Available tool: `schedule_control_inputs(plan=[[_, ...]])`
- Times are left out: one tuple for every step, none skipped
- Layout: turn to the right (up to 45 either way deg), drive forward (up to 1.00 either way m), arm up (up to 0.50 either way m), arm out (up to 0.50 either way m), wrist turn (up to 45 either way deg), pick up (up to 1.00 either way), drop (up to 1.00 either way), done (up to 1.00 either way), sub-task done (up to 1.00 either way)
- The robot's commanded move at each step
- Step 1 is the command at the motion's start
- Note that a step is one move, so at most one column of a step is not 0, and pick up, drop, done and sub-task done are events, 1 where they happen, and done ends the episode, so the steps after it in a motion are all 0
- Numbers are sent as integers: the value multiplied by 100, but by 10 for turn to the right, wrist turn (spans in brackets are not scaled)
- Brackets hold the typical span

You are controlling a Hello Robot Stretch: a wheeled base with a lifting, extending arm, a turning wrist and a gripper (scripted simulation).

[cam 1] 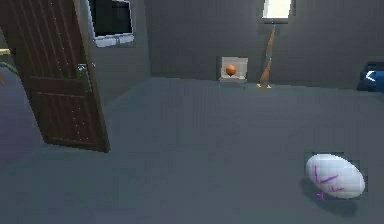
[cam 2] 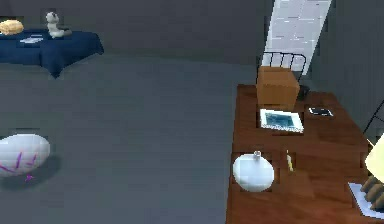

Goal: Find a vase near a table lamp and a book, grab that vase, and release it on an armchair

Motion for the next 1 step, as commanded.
schedule_control_inputs(plan=[[-150, 0, 0, 0, 0, 0, 0, 0, 0]])
